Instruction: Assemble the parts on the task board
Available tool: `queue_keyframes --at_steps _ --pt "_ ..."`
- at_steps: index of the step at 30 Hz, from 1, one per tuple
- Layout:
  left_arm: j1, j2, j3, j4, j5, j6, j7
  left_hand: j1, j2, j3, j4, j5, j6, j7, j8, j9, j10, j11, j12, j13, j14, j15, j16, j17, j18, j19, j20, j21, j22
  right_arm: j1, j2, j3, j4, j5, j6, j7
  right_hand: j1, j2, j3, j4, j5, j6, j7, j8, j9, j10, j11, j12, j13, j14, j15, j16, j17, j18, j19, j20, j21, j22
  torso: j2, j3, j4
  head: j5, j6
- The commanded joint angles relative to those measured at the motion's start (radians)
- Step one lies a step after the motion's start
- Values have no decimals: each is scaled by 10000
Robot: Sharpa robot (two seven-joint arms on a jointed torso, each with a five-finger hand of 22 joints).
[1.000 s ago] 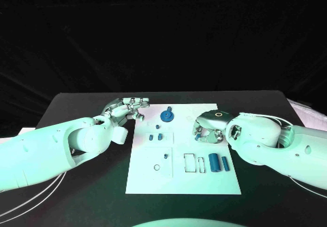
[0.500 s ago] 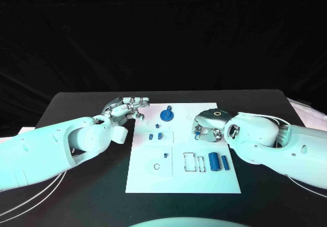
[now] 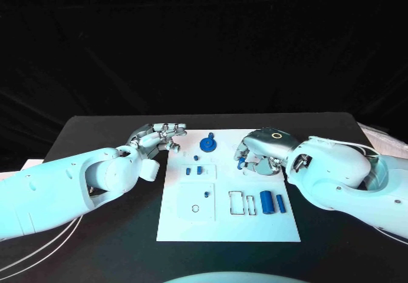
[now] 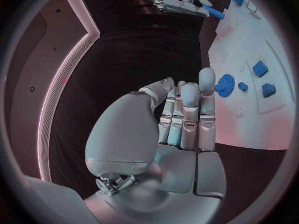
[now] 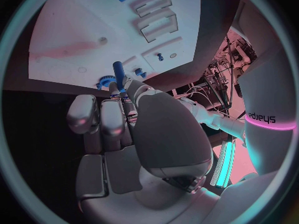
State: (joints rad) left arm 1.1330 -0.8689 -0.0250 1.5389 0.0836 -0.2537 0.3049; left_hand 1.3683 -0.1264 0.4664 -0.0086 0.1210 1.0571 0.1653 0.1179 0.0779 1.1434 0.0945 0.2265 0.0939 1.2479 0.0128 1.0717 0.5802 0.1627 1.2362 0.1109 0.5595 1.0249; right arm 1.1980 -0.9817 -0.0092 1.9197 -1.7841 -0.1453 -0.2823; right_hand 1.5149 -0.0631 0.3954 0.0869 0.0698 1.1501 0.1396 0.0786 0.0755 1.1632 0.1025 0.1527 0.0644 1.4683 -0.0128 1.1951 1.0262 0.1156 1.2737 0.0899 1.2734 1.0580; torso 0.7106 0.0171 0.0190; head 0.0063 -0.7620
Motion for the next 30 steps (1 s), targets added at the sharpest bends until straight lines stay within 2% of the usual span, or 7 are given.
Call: queue_keyframes --at_steps 1,6,10,14,18,23,30 --pt "-10 19 6 14 -38 165 25 5 53 -60 -9 -32 -19 56 56 -11 -89 6 29 15 -80 -20 -46 -7 163 -61 -1 -43 -11 25 84 8 288 514 -331 62 13 -112 437 -368 30 55 -2 -11 -5 403 -330 -44 -4 201 -9 46 19 -75 92 12 76 29 10 4 0 65 -16" --pt "-19 37 6 12 -38 179 26 14 58 -59 -16 -30 -24 56 56 -13 -95 6 33 15 -81 -20 -46 -11 163 -56 -2 -38 -10 -114 485 13 499 826 -310 191 -7 -156 495 -413 8 52 6 -23 -9 411 -325 -75 -4 197 -6 37 -5 -71 81 15 79 22 5 0 12 125 -66" --pt "-22 50 6 21 -38 184 30 14 58 -59 -16 -30 -24 56 56 -13 -95 6 33 15 -81 -20 -46 -11 163 -56 -2 -38 -10 -335 978 -18 411 930 -291 356 -14 -166 521 -431 2 47 10 -30 -12 412 -321 -89 -4 196 -4 39 -6 -69 74 16 76 14 -2 -27 8 211 -125" --pt "-24 48 7 35 -38 186 34 14 58 -59 -16 -30 -24 56 56 -13 -95 6 33 15 -81 -20 -46 -11 163 -56 -2 -38 -10 -692 1480 -91 152 870 -333 616 -23 -169 560 -454 4 40 16 -38 -15 411 -316 -106 -5 195 -1 40 -10 -68 69 17 78 13 -9 -33 20 250 -145" --pt "-24 32 7 49 -38 182 35 21 66 -58 -21 -28 -32 58 55 -14 -103 7 38 15 -81 -21 -44 -14 163 -54 -2 -44 -15 -1094 1903 -140 -130 843 -351 829 -52 -180 584 -466 10 33 25 -46 -18 408 -307 -126 -5 193 4 43 -12 -67 62 21 78 8 22 -15 9 324 -167" --pt "-24 21 7 80 -38 185 36 21 66 -58 -21 -28 -32 58 55 -14 -103 7 38 15 -81 -21 -44 -14 163 -54 -2 -44 -15 -1444 2356 -180 -577 817 -288 1013 -65 -180 613 -483 19 25 30 -54 -21 404 -303 -142 -5 193 8 47 -11 -66 56 23 78 4 19 -17 8 372 -233" --pt "-24 39 7 67 -38 192 36 21 66 -58 -21 -28 -32 58 55 -14 -103 7 38 15 -81 -21 -44 -14 163 -54 -2 -44 -15 -1618 2669 -210 -989 762 -170 1086 -71 -180 632 -497 24 20 33 -58 -22 402 -300 -153 -5 191 11 46 -16 -64 51 25 77 0 12 -11 19 399 -274"
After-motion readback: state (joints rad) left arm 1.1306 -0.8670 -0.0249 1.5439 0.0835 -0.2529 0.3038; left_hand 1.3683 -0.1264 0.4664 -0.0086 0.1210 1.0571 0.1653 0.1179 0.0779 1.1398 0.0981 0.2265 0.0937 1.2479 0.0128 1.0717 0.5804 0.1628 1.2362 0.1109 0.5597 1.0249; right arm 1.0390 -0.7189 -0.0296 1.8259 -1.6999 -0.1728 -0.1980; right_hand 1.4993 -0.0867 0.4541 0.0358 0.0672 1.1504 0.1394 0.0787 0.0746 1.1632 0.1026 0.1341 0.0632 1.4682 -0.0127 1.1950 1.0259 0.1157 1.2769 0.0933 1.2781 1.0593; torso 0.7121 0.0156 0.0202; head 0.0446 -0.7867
